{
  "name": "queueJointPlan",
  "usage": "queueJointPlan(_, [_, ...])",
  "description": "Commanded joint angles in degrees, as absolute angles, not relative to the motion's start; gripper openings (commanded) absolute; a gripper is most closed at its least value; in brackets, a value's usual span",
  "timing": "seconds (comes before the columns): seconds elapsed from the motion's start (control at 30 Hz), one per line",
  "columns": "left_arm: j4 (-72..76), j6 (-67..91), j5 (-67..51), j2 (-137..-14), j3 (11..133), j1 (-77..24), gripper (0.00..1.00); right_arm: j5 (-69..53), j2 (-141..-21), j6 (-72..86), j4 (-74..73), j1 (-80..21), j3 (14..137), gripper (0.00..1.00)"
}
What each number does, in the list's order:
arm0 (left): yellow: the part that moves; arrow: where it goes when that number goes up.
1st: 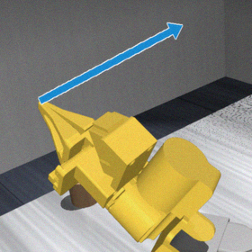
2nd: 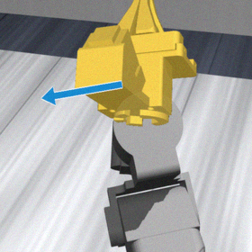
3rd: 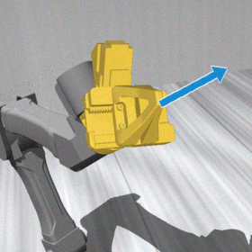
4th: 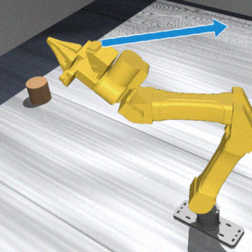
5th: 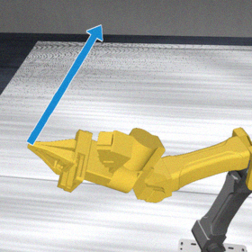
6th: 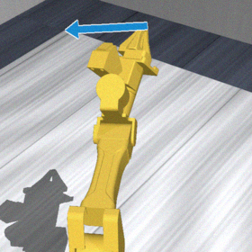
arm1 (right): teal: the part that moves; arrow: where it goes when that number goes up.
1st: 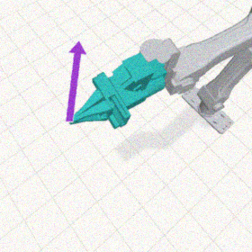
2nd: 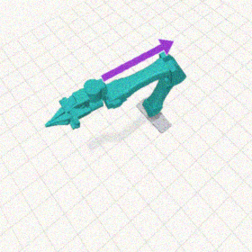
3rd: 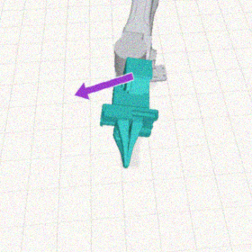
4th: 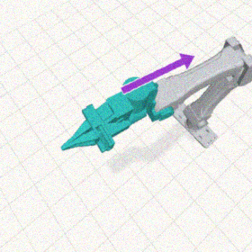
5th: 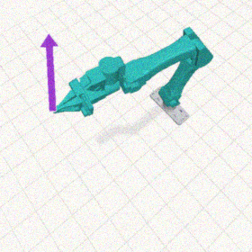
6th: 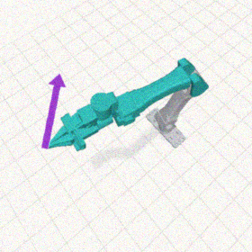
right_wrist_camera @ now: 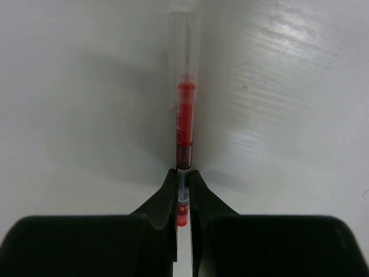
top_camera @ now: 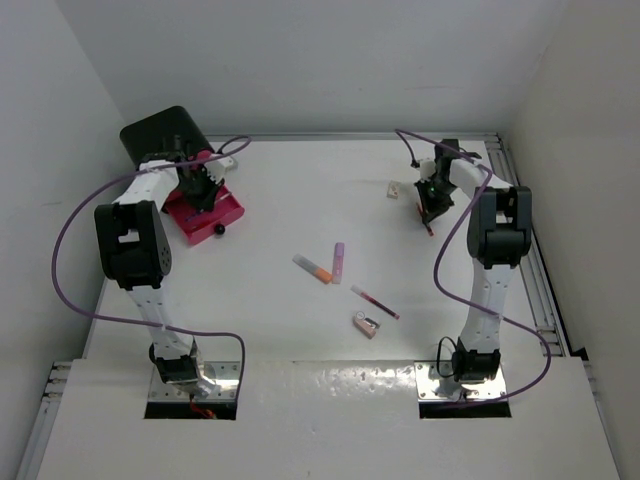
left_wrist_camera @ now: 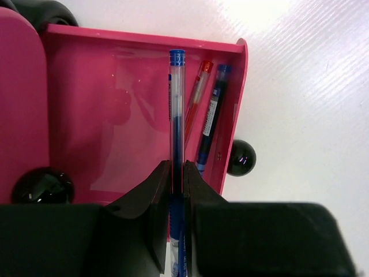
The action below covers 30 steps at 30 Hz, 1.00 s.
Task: Sort the stationery into containers
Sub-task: Place the stationery into the container, then grab a piece of stationery with the right arm
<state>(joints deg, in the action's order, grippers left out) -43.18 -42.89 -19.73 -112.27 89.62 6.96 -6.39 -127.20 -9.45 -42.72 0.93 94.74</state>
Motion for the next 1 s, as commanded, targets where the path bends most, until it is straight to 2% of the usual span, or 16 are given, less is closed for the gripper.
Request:
queueJointPlan(0.0, [-41.4,-44.6,-19.6,-109.5,88.2,7.6,0.09,-9.4,-123.1,-10.4,-44.5,0.5,95.9,0.00])
queueJointPlan(0.03, [-41.2,-44.6,-18.6,-109.6,88.1,7.7,0.11,-9.8,-122.6,-10.3,-44.9,0.5,96.1,0.00])
queueJointPlan(0.07, [-40.8,-44.7,-18.2,-109.5,87.6,7.6,0.19,-10.5,-122.3,-10.4,-45.6,0.5,96.1,0.00])
queueJointPlan(0.17, [-39.9,-45.5,-17.1,-109.2,86.7,7.6,0.30,-12.3,-121.2,-10.6,-46.7,0.5,96.4,0.00])
queueJointPlan(0.37, [-38.4,-45.7,-17.0,-106.8,86.3,7.8,0.41,-16.5,-119.5,-11.1,-50.1,-2.0,98.2,0.00])
queueJointPlan(0.5, [-34.7,-44.0,-24.1,-99.6,86.7,7.5,0.48,-23.1,-120.1,-10.8,-55.4,-3.2,102.7,0.00])
queueJointPlan(0.63, [-34.2,-47.4,-29.5,-91.6,87.1,2.8,0.50,-33.5,-119.5,-8.1,-60.5,-4.0,105.2,0.00])
queueJointPlan(0.77, [-34.7,-57.6,-32.8,-84.7,82.4,-8.5,0.50,-45.1,-118.7,-6.8,-64.0,-6.6,105.2,0.00])
queueJointPlan(0.97, [-33.4,-62.7,-32.3,-78.6,76.5,-23.1,0.50,-52.8,-120.1,-9.3,-71.5,-11.2,109.1,0.00])
